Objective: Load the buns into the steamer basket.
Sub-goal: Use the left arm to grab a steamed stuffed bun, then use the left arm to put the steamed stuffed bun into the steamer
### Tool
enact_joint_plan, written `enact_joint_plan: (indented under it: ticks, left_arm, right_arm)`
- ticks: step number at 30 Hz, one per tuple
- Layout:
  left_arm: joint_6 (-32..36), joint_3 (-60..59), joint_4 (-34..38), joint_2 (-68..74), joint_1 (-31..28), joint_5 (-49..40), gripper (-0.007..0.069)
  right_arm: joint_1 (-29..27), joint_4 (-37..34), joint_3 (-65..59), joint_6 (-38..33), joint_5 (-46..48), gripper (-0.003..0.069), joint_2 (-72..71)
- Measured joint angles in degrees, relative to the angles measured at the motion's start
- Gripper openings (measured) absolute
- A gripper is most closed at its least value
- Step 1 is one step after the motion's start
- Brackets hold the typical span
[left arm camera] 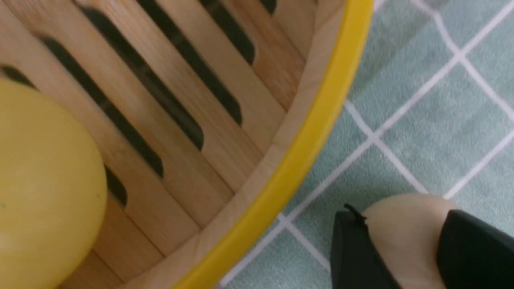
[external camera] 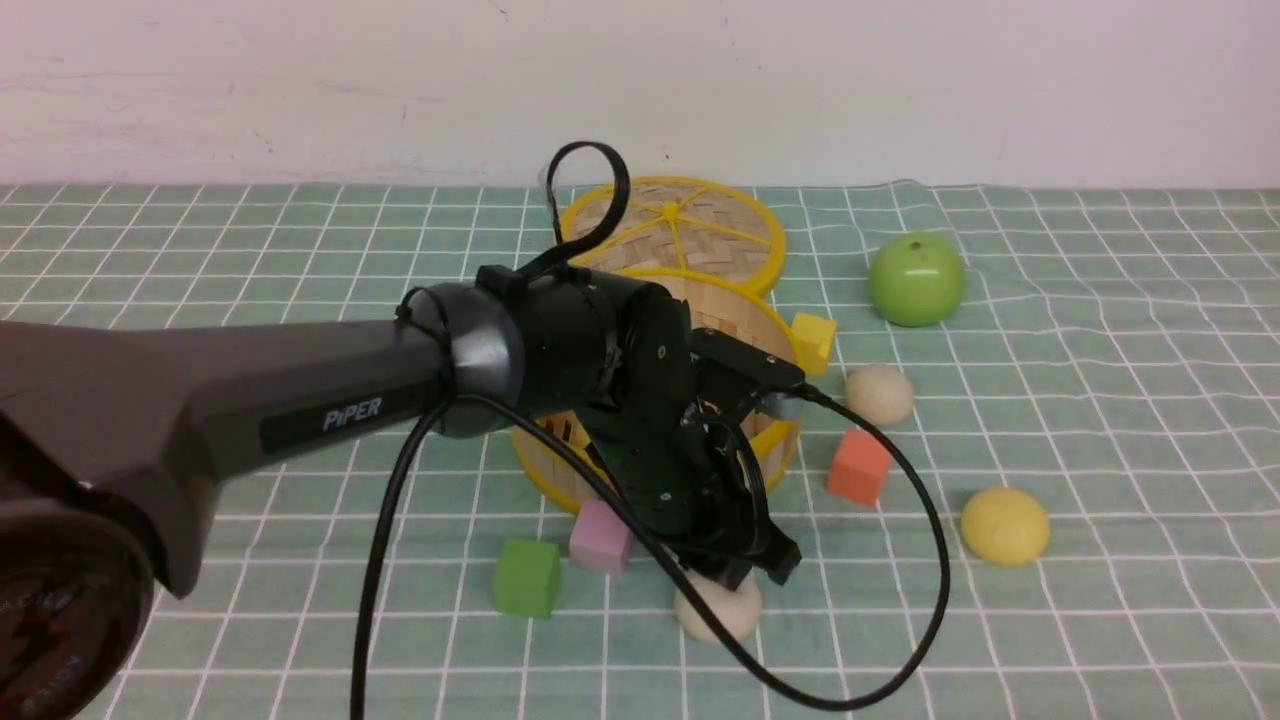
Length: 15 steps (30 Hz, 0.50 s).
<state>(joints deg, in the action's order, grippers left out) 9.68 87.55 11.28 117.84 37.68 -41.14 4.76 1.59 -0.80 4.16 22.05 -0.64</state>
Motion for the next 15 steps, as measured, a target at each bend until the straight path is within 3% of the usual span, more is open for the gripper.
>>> enact_joint_plan:
  ticks: [1, 6, 8, 15]
  left_arm:
    - [0.0, 0.0, 0.0, 0.0, 0.0, -0.03, 0.0274]
    - [-0.46, 0.0, 0.06, 0.0, 0.0, -0.73, 0.0135]
    - [-1.21, 0.34, 0.19, 0.0, 0.0, -1.8, 0.0013]
    - [-1.45, 2.41, 1.87, -4.14, 0.0, -8.67, -0.0013]
  right_arm:
    - [0.0, 0.0, 0.0, 0.0, 0.0, 0.024, 0.0]
    - [0.0, 0.0, 0.0, 0.0, 0.0, 0.024, 0.0]
    - [0.0, 0.0, 0.0, 0.0, 0.0, 0.024, 0.0]
    - [0.0, 0.0, 0.0, 0.0, 0.0, 0.024, 0.0]
